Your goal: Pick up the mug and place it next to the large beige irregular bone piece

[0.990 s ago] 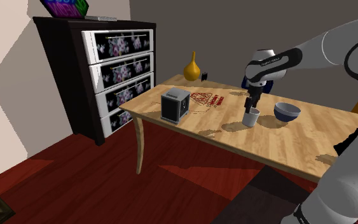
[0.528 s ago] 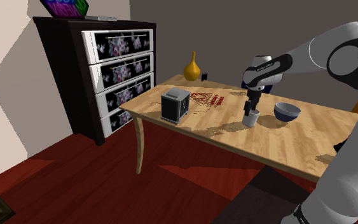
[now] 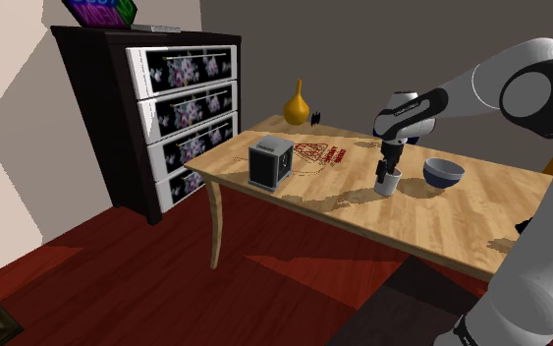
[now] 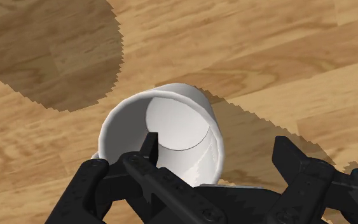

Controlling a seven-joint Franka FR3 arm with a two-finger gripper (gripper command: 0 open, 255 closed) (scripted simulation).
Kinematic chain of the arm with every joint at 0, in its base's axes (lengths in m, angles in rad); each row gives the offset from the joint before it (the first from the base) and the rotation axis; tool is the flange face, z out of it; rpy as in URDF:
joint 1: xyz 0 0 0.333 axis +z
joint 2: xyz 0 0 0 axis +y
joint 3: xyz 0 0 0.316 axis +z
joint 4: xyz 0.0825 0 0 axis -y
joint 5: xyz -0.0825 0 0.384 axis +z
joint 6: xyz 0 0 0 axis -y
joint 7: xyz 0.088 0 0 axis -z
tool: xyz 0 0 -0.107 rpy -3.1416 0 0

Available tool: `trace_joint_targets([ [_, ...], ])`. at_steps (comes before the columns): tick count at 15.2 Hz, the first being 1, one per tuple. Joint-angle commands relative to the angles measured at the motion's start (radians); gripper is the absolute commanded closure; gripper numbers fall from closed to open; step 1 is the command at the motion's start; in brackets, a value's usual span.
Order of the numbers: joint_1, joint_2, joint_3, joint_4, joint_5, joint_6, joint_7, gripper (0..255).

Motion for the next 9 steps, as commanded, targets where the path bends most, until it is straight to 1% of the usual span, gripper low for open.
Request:
trace_joint_targets([
  [1,0.000,0.000,0.000,0.000,0.000,0.000,0.000,0],
  [2,0.000,0.000,0.000,0.000,0.000,0.000,0.000,0],
  [3,0.000,0.000,0.000,0.000,0.000,0.000,0.000,255],
  [9,0.000,0.000,0.000,0.000,0.000,0.000,0.000,255],
])
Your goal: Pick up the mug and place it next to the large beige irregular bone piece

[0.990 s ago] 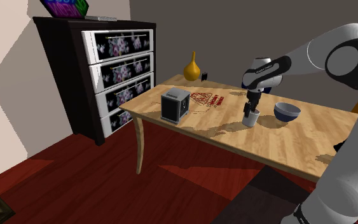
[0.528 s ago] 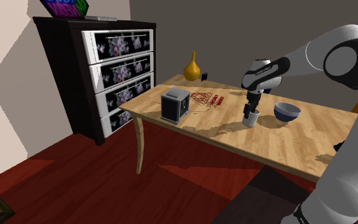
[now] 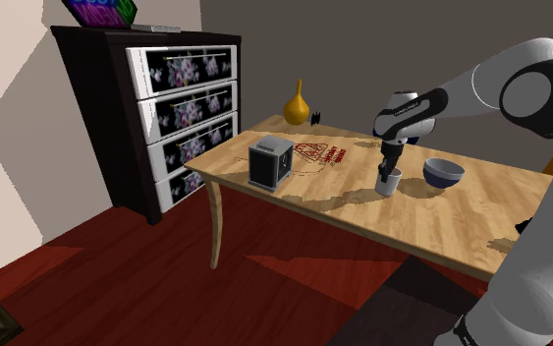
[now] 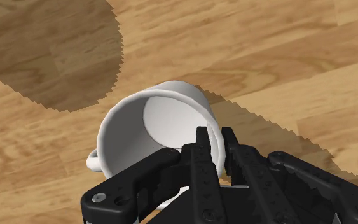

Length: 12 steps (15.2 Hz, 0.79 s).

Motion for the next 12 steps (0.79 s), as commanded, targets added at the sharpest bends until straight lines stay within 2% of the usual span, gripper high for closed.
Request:
trace_joint_targets([
  [1,0.000,0.000,0.000,0.000,0.000,0.000,0.000,255],
  [3,0.000,0.000,0.000,0.000,0.000,0.000,0.000,255],
  [12,0.005,-0.058,-0.001,0.059,-0.017,-0.113,0.003,255],
])
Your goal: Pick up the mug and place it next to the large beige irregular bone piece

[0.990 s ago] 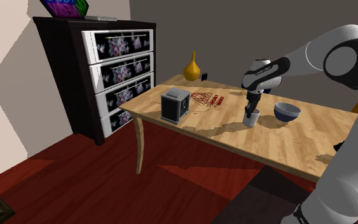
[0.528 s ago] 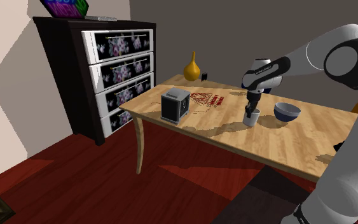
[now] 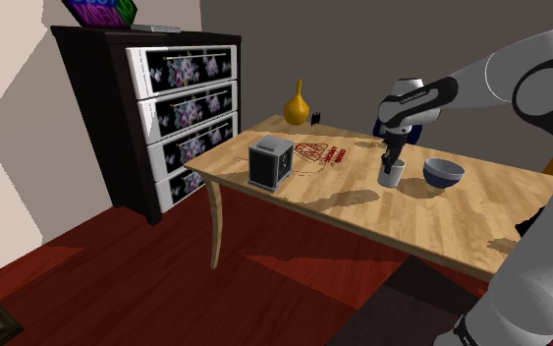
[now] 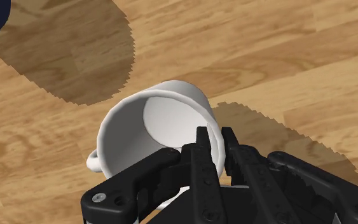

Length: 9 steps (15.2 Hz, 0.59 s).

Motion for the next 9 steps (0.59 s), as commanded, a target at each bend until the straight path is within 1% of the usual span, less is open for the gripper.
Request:
trace_joint_targets([
  [1,0.001,-0.010,0.000,0.016,-0.002,-0.025,-0.001,255],
  [9,0.004,-0.045,0.001,0.085,-0.011,-0.128,-0.002,255],
])
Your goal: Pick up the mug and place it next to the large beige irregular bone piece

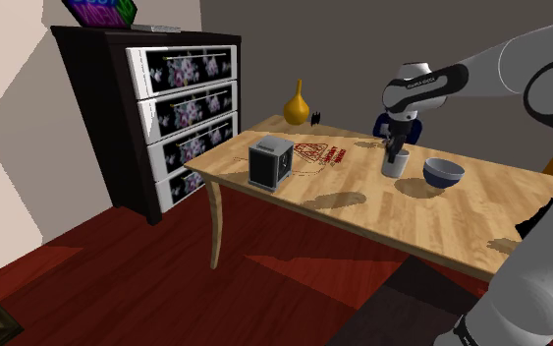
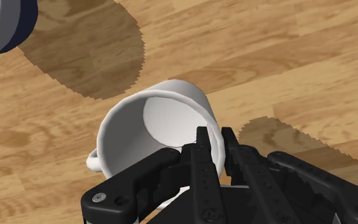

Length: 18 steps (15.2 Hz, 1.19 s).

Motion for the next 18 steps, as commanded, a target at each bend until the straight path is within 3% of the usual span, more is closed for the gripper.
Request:
trace_joint_targets([
  [1,0.001,-0.006,0.000,0.020,-0.001,-0.026,-0.001,255],
  [18,0.004,-0.032,0.003,0.219,-0.003,-0.249,-0.017,255],
])
